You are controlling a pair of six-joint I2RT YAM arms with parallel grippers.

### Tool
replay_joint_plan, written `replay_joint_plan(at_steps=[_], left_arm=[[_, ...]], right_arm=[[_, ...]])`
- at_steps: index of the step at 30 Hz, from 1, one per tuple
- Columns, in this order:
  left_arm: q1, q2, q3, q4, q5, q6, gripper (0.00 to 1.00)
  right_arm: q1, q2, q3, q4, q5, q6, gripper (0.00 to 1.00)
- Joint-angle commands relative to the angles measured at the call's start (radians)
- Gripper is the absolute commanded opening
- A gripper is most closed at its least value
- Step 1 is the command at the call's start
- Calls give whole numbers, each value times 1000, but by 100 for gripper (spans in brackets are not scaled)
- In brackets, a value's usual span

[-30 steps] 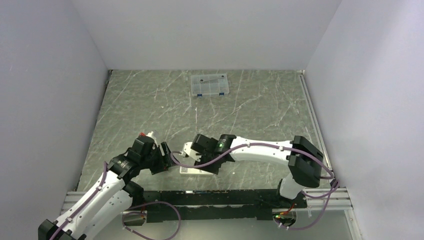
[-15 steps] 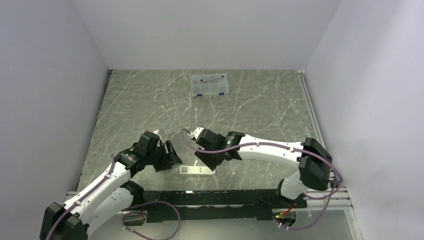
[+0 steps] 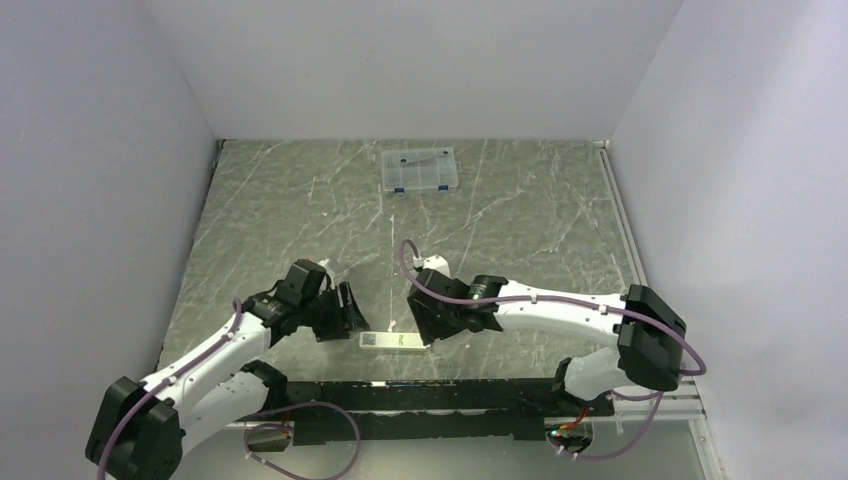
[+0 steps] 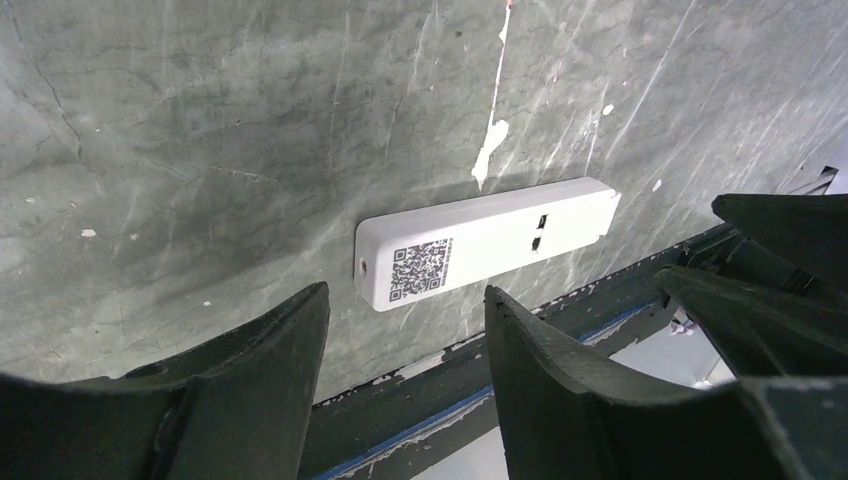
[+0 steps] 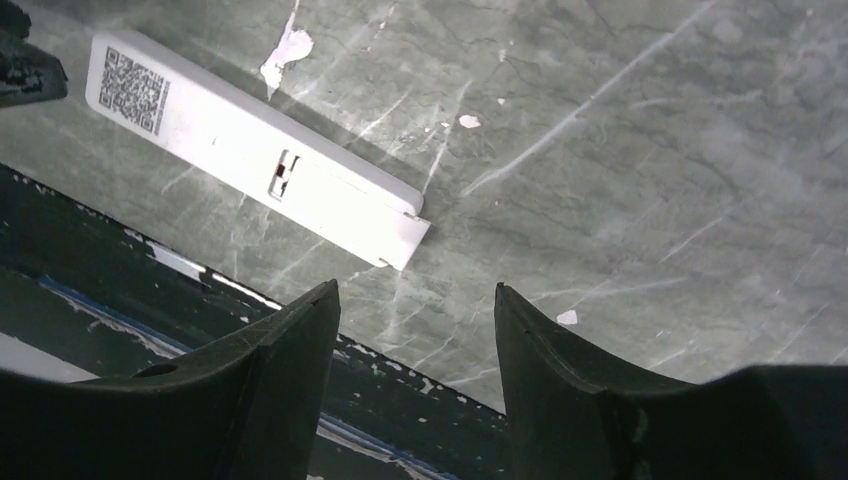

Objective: Load the batteries into the remote control
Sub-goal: Load the battery cover into the remote control.

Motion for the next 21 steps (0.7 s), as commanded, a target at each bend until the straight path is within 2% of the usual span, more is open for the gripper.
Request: replay_joint_plan(at_steps=[1,11,21], left_arm=[[6,8,-14,43,33,31,63],[5,51,-26,73,71,40,57],[3,61,-37,76,76,37,57]], right_arm=[[0,-41,-24,47,47,181,60],[14,10,-38,67,49,297,53],[23,69,-32,82,33,304,55]])
